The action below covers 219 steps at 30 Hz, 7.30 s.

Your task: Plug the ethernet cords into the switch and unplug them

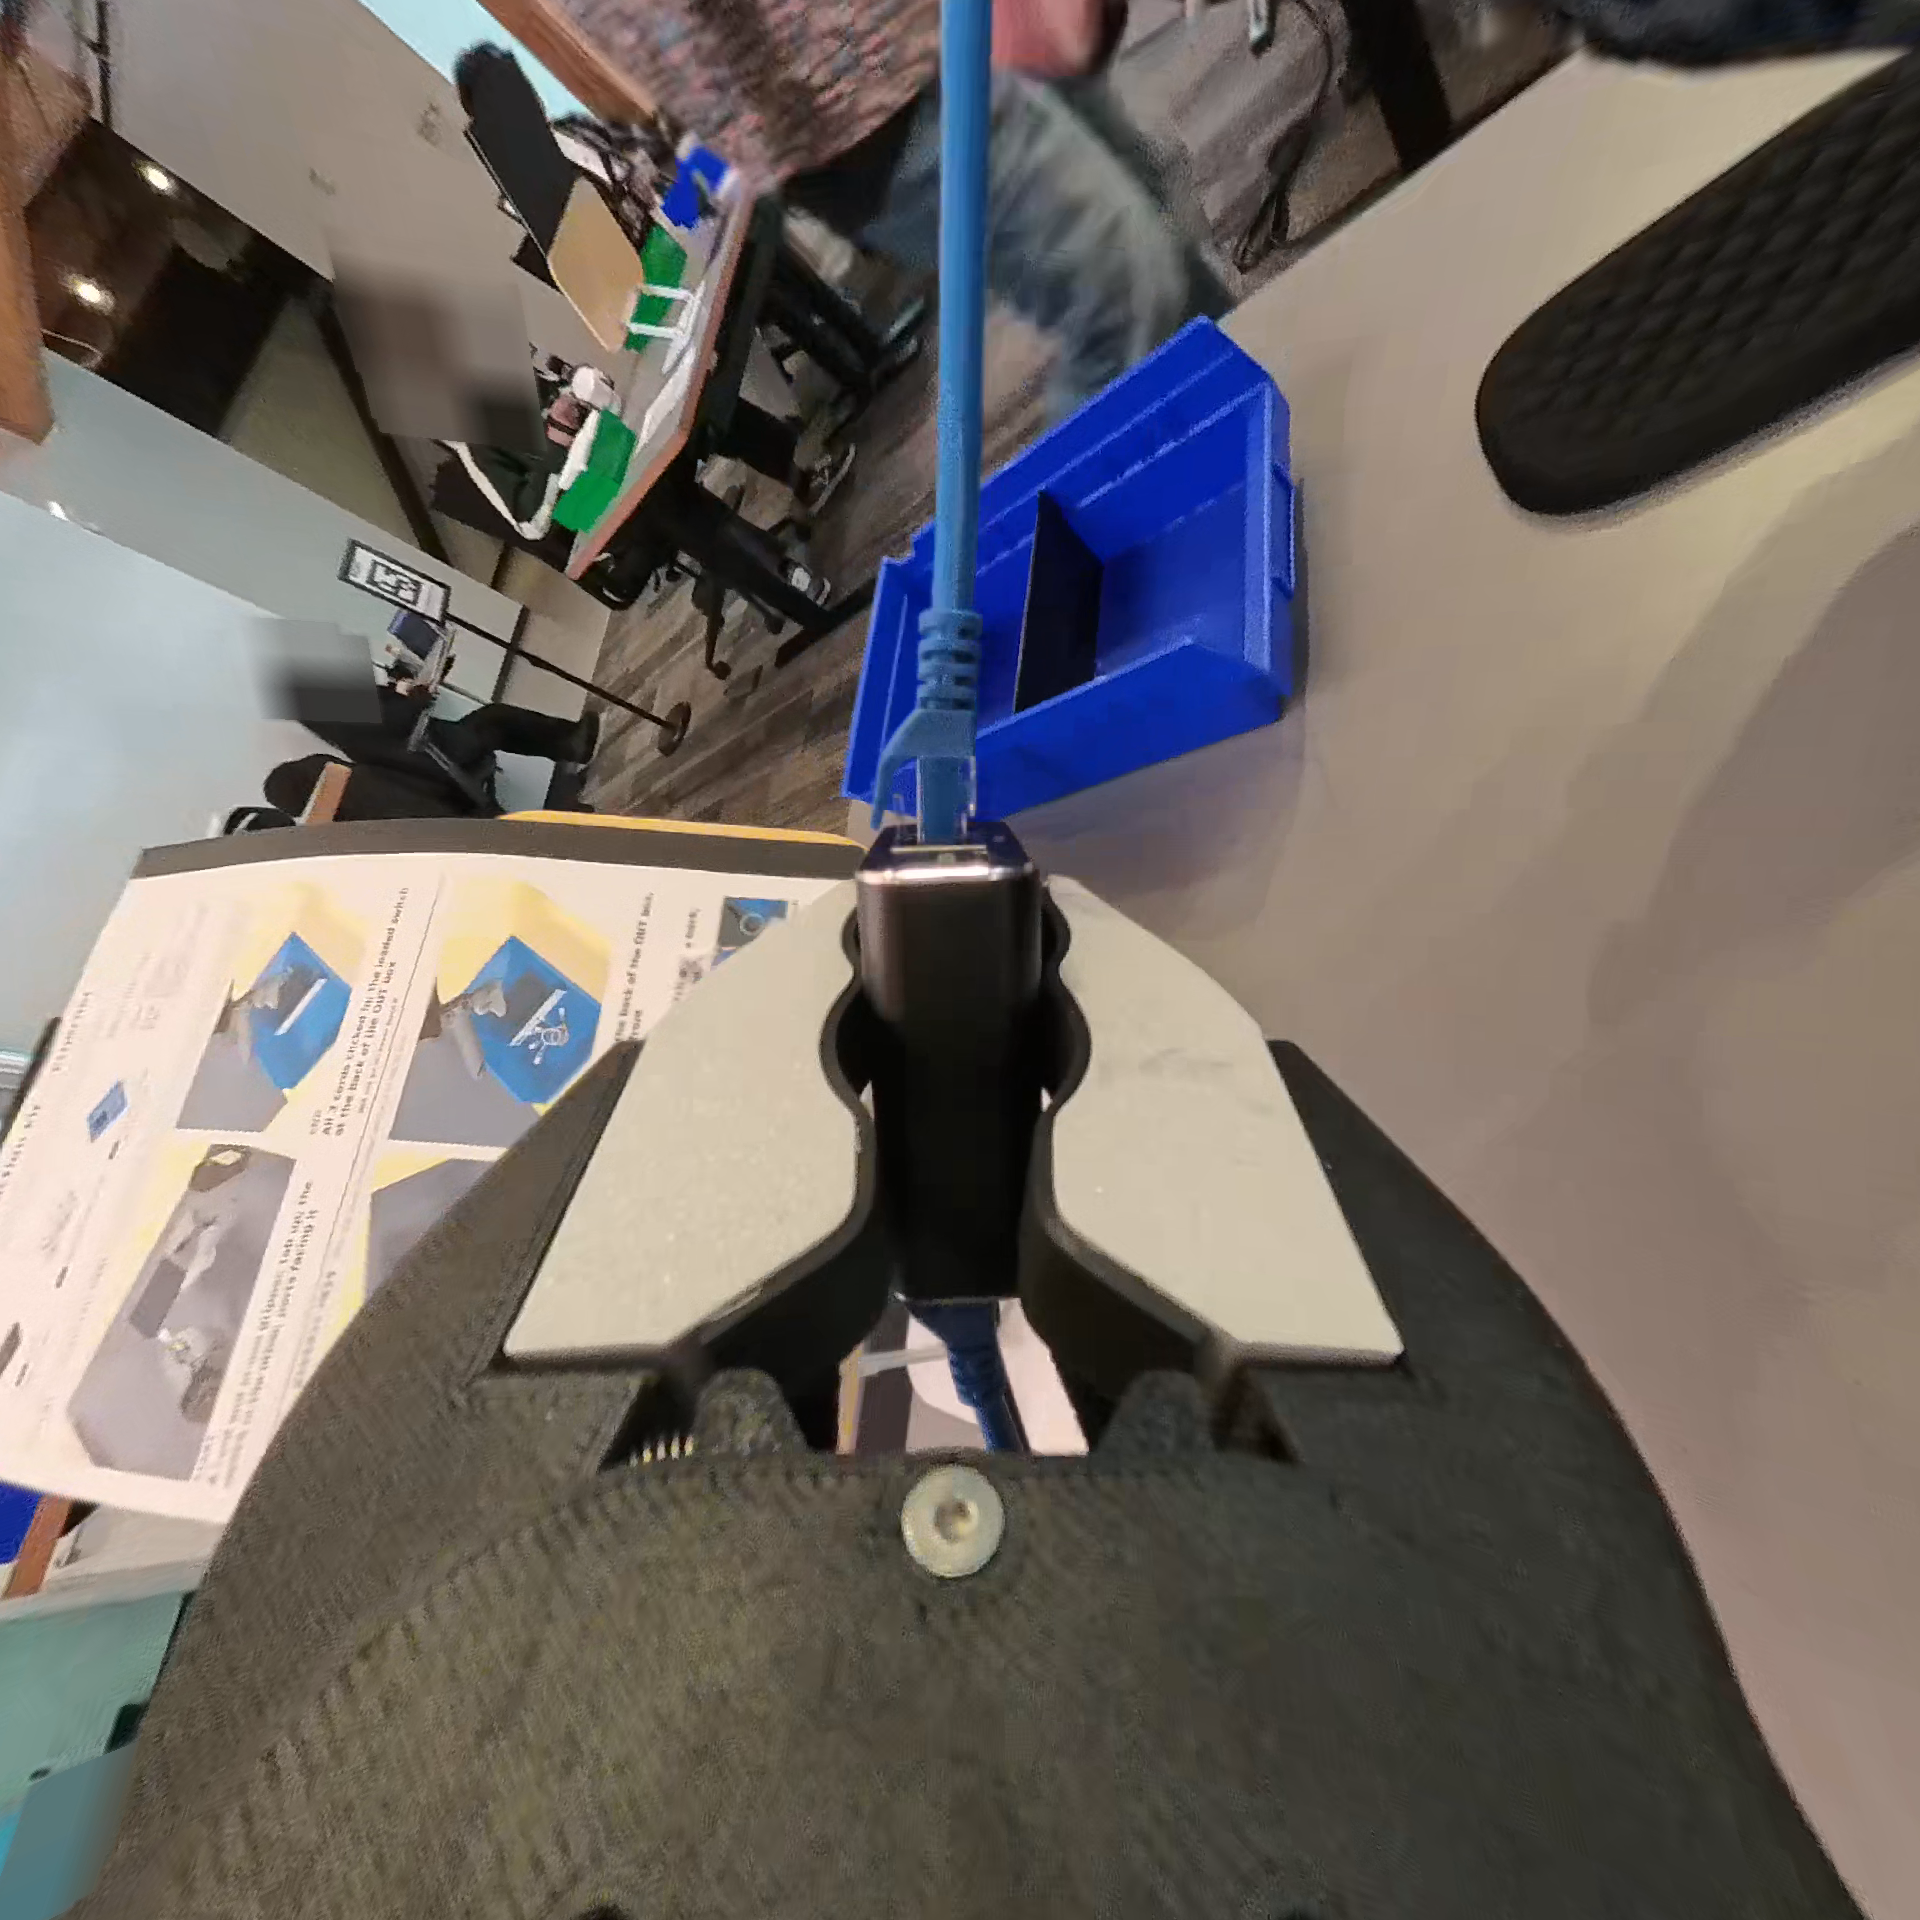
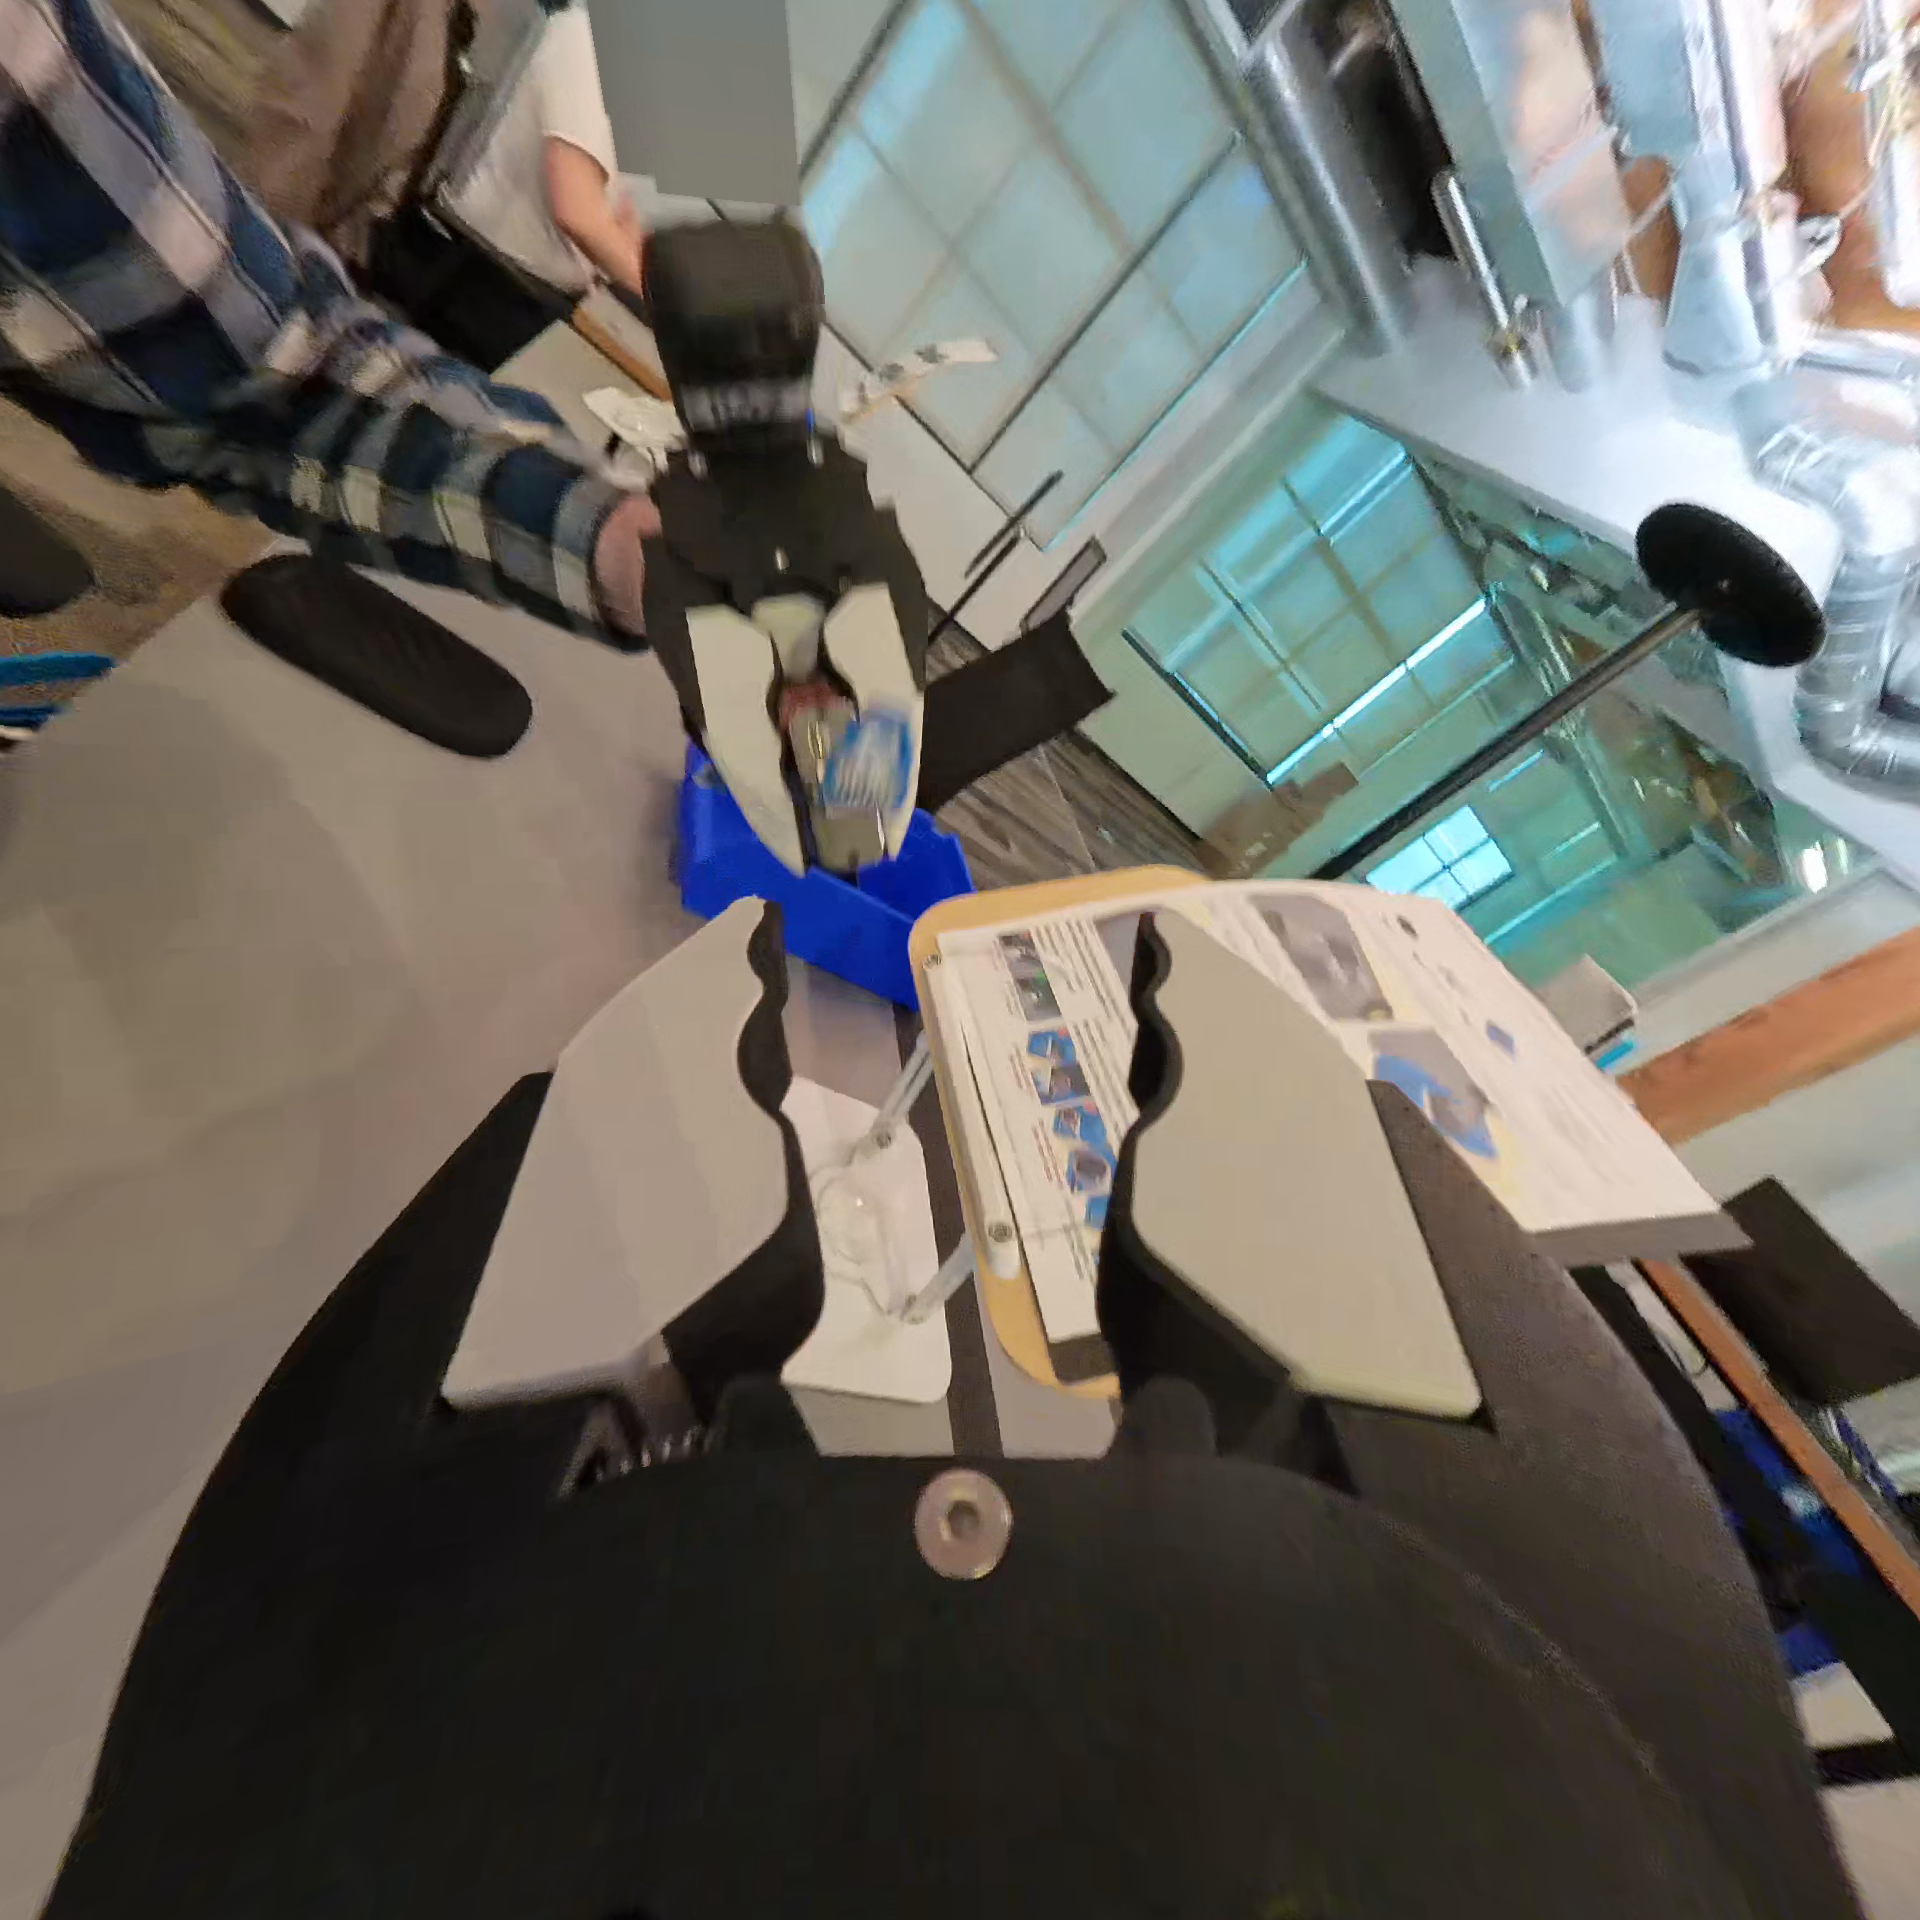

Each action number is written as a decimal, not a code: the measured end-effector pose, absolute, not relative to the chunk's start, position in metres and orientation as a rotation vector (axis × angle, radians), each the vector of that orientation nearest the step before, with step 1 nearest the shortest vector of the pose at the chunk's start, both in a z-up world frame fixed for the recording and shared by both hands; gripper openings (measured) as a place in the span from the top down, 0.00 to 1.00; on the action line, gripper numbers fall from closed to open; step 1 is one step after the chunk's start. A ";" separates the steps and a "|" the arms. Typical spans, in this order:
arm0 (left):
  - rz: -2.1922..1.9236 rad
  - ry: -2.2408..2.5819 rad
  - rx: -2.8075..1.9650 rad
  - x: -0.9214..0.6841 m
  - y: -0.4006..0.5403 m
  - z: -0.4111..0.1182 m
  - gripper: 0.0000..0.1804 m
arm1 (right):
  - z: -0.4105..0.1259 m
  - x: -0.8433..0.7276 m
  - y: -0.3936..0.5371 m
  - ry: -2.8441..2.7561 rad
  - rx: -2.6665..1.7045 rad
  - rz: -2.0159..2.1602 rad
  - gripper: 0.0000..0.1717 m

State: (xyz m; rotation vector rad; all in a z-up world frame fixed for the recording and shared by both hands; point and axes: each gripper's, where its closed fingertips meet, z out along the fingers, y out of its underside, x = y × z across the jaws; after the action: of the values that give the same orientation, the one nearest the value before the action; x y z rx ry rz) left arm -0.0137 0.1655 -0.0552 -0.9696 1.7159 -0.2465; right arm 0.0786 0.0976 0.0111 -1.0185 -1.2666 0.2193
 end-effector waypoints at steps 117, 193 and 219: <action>-0.164 1.828 -0.868 -0.002 0.116 -0.066 0.84 | -0.033 -0.014 0.091 -1.614 -1.112 0.184 0.92; 0.033 1.685 -0.853 -0.041 0.186 -0.042 0.85 | 0.048 0.030 0.091 -1.383 -1.035 0.379 0.71; -0.095 1.735 -0.700 -0.028 0.149 -0.037 0.86 | -0.020 -0.047 0.120 -1.633 -1.004 0.329 0.87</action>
State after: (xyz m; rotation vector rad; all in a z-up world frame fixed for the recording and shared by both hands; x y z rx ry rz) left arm -0.0280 0.1486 -0.0372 -0.7002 1.7350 -0.0954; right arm -0.0475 0.1201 -0.0196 -1.0040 -1.6332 0.3294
